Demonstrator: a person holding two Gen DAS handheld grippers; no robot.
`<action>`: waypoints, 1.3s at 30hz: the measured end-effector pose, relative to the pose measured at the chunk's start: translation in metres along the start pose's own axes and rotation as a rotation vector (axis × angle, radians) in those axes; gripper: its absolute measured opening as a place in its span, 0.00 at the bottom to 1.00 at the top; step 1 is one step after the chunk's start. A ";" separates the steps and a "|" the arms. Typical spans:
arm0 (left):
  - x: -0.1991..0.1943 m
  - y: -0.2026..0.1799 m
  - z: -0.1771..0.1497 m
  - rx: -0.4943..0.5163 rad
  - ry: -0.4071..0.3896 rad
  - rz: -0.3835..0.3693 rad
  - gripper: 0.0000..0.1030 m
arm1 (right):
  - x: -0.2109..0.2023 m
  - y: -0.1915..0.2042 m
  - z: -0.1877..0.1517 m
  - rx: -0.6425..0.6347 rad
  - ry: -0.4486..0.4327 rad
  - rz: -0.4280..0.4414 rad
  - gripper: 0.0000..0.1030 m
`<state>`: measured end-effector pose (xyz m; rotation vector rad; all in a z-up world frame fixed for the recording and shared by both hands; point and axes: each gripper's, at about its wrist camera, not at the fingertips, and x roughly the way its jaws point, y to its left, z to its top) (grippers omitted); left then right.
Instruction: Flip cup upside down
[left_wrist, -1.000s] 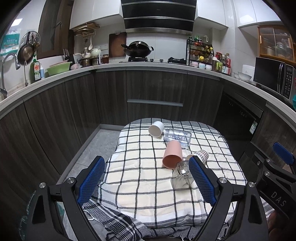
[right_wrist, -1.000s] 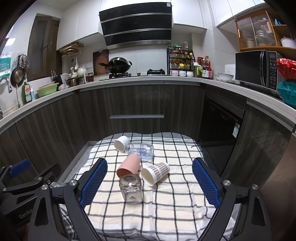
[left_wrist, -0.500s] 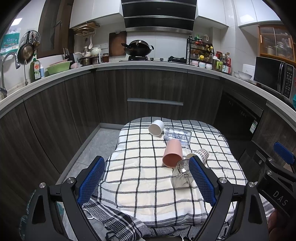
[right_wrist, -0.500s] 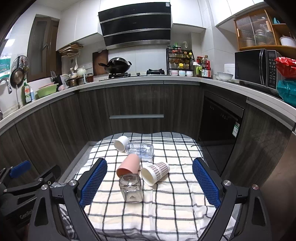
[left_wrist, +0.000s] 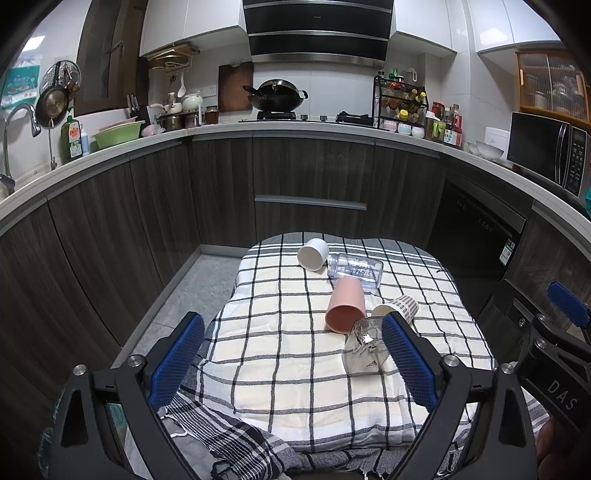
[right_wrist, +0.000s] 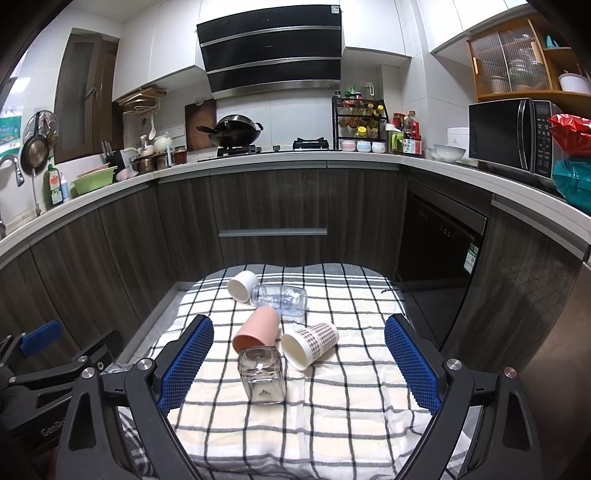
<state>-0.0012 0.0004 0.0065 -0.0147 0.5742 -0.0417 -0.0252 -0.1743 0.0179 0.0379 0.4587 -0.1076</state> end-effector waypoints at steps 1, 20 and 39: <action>0.000 0.000 -0.001 0.001 -0.002 0.002 0.99 | 0.000 0.000 0.000 0.000 0.000 0.000 0.91; 0.000 0.005 -0.001 -0.002 0.006 0.025 1.00 | -0.001 0.001 0.002 0.003 -0.001 -0.001 0.93; 0.005 0.005 -0.001 -0.007 0.032 0.020 1.00 | -0.001 0.000 0.001 0.003 -0.002 0.000 0.93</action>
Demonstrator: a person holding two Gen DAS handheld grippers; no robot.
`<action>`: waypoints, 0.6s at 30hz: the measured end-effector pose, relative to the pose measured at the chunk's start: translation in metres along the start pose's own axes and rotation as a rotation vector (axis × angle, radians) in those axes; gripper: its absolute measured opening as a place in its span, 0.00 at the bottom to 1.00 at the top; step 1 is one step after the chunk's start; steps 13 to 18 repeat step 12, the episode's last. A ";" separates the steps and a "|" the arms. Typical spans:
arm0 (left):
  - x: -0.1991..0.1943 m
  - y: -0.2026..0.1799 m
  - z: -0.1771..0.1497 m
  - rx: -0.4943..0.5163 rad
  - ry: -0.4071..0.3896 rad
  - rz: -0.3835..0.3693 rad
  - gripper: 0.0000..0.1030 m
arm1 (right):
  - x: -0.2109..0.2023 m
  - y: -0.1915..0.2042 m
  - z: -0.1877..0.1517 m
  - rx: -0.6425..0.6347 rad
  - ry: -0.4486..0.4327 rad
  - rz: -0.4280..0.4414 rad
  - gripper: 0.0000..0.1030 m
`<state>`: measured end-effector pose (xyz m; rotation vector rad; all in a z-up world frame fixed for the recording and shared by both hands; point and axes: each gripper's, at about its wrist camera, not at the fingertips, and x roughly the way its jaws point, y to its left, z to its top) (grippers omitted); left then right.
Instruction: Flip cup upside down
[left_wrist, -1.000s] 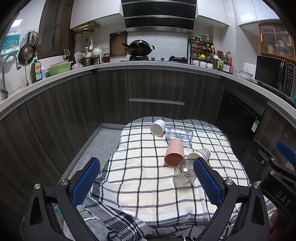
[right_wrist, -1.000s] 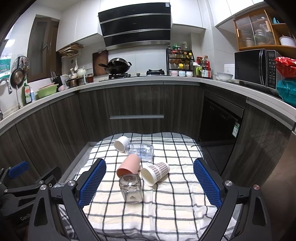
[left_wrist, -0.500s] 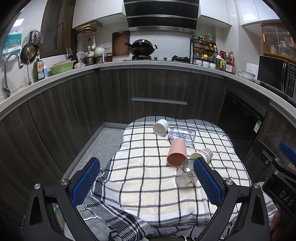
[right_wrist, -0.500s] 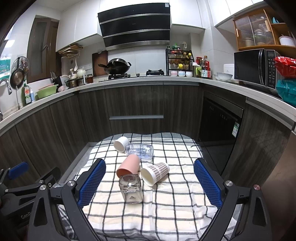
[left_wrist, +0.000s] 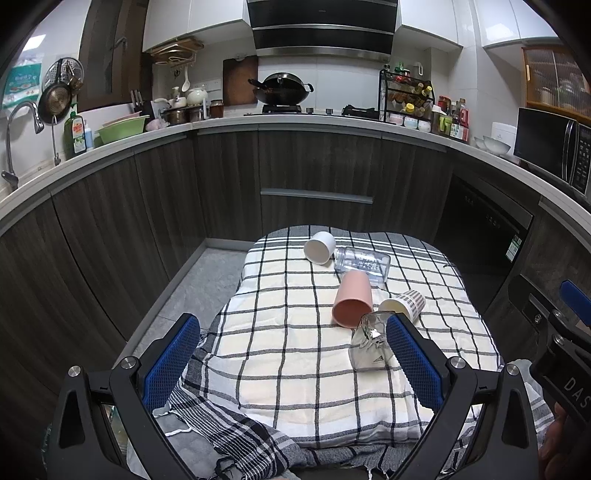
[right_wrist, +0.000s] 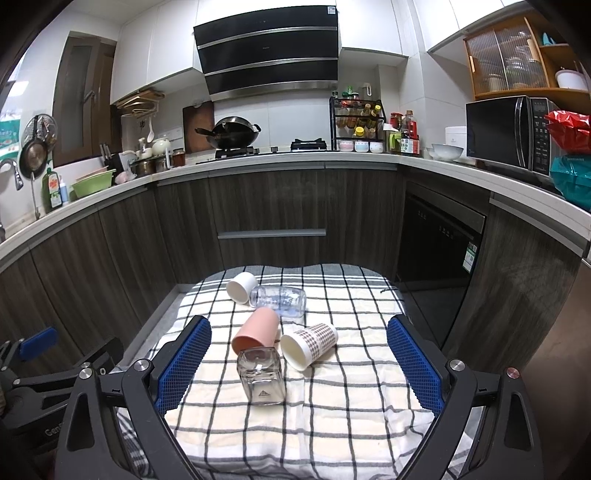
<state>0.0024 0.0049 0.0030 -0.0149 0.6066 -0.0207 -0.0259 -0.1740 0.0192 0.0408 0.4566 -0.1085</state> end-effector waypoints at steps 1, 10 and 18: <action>0.000 0.000 0.000 0.000 0.000 0.001 1.00 | 0.000 0.000 0.000 -0.001 -0.001 -0.001 0.93; 0.001 0.000 -0.001 0.000 0.001 0.001 1.00 | 0.000 -0.001 0.000 0.001 0.002 0.000 0.93; 0.001 0.000 0.000 0.000 0.003 0.001 1.00 | 0.000 -0.001 0.000 0.002 0.001 -0.001 0.93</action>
